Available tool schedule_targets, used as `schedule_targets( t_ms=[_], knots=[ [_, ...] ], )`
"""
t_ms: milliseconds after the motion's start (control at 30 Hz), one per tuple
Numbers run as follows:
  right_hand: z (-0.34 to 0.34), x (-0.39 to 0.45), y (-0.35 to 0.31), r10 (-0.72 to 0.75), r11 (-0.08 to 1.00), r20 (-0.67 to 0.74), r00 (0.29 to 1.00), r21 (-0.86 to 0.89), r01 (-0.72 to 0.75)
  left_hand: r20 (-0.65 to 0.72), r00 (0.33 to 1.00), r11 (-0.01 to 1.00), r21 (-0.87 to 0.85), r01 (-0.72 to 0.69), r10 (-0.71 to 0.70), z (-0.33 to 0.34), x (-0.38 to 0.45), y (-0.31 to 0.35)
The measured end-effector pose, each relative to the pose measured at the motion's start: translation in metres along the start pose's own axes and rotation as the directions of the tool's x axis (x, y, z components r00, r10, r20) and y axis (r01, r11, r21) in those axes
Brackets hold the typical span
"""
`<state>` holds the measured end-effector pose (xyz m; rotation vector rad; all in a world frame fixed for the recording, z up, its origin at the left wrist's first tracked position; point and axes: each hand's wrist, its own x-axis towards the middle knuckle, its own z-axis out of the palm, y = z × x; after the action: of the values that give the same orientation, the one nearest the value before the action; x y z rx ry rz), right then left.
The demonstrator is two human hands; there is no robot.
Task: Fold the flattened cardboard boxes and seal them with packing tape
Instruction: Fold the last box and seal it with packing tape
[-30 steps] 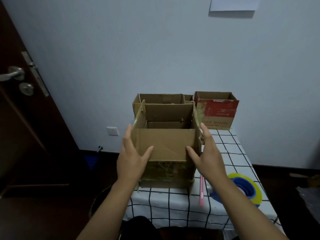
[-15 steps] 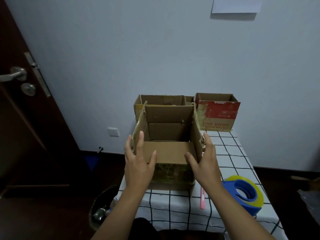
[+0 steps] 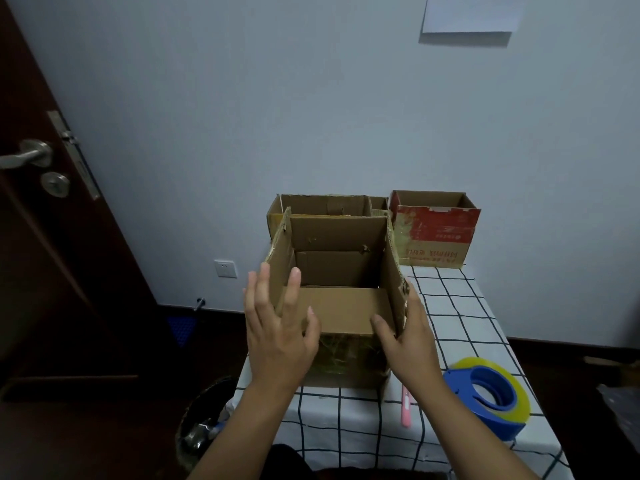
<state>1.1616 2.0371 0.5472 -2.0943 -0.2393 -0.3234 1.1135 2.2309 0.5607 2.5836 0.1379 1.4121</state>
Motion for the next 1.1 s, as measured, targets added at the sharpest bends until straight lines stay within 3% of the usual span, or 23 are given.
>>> schedule_targets(
  t_ms=[100, 200, 300, 433, 500, 633, 733, 833, 967, 1033, 1100],
  knots=[
    [-0.001, 0.005, 0.000, 0.000, 1.000, -0.020, 1.000, 0.006, 0.000, -0.016, 0.995, 0.994, -0.030, -0.103, 0.103, -0.010, 0.021, 0.018],
    [0.003, 0.005, 0.006, 0.039, 0.999, 0.012, 0.999, -0.033, -0.039, 0.229, 0.970, 0.995, -0.075, -0.061, 0.077, -0.008, 0.060, 0.045],
    [0.006, 0.004, 0.007, 0.060, 0.997, 0.026, 0.998, -0.041, -0.059, 0.509, 0.860, 0.999, -0.006, -0.046, 0.043, 0.021, 0.102, 0.053],
    [0.006, 0.007, 0.002, 0.048, 0.998, 0.047, 0.998, -0.034, -0.046, 0.718, 0.695, 0.998, 0.066, -0.010, -0.041, 0.062, 0.133, 0.040],
    [0.008, 0.006, 0.001, 0.047, 0.998, 0.054, 0.997, -0.039, -0.045, 0.760, 0.644, 0.996, 0.081, 0.039, -0.087, 0.071, 0.140, 0.032],
    [0.011, 0.007, 0.004, 0.056, 0.998, 0.054, 0.997, -0.001, -0.056, 0.735, 0.672, 0.996, 0.073, 0.052, -0.089, 0.070, 0.140, 0.029],
    [0.011, 0.006, 0.006, 0.069, 0.997, 0.069, 0.995, 0.031, -0.071, 0.758, 0.649, 0.997, 0.068, 0.028, -0.070, 0.056, 0.125, 0.032],
    [0.007, 0.004, 0.007, 0.084, 0.992, 0.067, 0.994, 0.085, -0.089, 0.835, 0.548, 0.999, 0.049, 0.019, -0.051, 0.043, 0.102, 0.031],
    [0.004, 0.002, 0.002, 0.050, 0.991, 0.081, 0.995, 0.120, -0.060, 0.950, 0.303, 0.997, 0.068, 0.024, -0.072, 0.037, 0.073, 0.025],
    [0.006, 0.001, 0.003, 0.039, 0.993, 0.086, 0.996, 0.107, -0.048, 0.956, 0.285, 0.997, 0.062, 0.038, -0.070, 0.038, 0.067, 0.023],
    [0.007, 0.001, 0.005, 0.043, 0.995, 0.082, 0.996, 0.082, -0.050, 0.945, 0.323, 0.998, 0.050, 0.042, -0.061, 0.038, 0.065, 0.022]
  ],
)
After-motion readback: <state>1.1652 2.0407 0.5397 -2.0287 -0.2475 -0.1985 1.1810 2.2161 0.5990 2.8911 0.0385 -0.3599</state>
